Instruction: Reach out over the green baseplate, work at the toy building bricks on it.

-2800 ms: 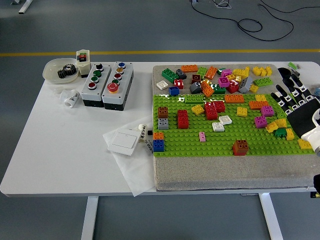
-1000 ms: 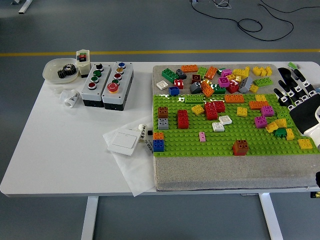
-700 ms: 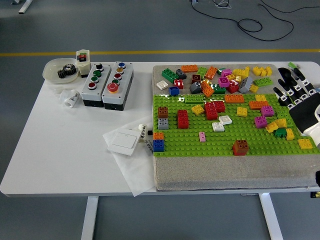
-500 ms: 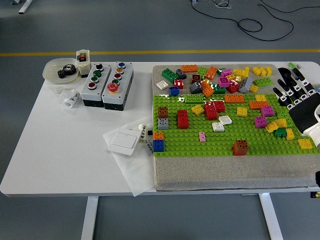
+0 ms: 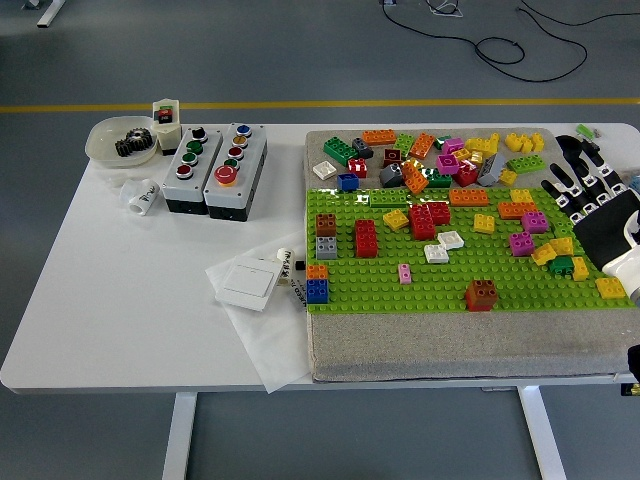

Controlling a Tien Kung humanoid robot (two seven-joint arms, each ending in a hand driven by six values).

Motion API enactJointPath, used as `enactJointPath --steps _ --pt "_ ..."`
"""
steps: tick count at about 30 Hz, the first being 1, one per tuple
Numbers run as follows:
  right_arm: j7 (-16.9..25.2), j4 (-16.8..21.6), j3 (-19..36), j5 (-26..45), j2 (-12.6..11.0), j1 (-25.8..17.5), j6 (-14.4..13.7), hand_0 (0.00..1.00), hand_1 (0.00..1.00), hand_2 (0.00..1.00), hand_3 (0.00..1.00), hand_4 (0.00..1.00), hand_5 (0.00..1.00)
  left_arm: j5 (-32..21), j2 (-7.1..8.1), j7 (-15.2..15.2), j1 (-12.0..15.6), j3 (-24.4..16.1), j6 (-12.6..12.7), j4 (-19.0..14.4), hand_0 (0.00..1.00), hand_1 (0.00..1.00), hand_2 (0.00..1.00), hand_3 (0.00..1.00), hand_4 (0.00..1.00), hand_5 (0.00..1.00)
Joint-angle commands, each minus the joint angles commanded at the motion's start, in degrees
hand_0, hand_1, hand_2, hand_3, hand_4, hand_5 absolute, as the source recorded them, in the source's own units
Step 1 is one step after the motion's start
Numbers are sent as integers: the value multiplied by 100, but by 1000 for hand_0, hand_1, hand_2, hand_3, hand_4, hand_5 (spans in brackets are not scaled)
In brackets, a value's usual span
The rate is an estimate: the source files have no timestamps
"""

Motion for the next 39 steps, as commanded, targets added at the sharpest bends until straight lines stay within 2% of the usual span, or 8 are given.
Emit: enactJointPath --steps 39 --pt "22 42 -34 3 -3 -2 -25 893 818 860 874 998 979 81 6 -2 36 -51 -8 0 766 812 859 769 789 701"
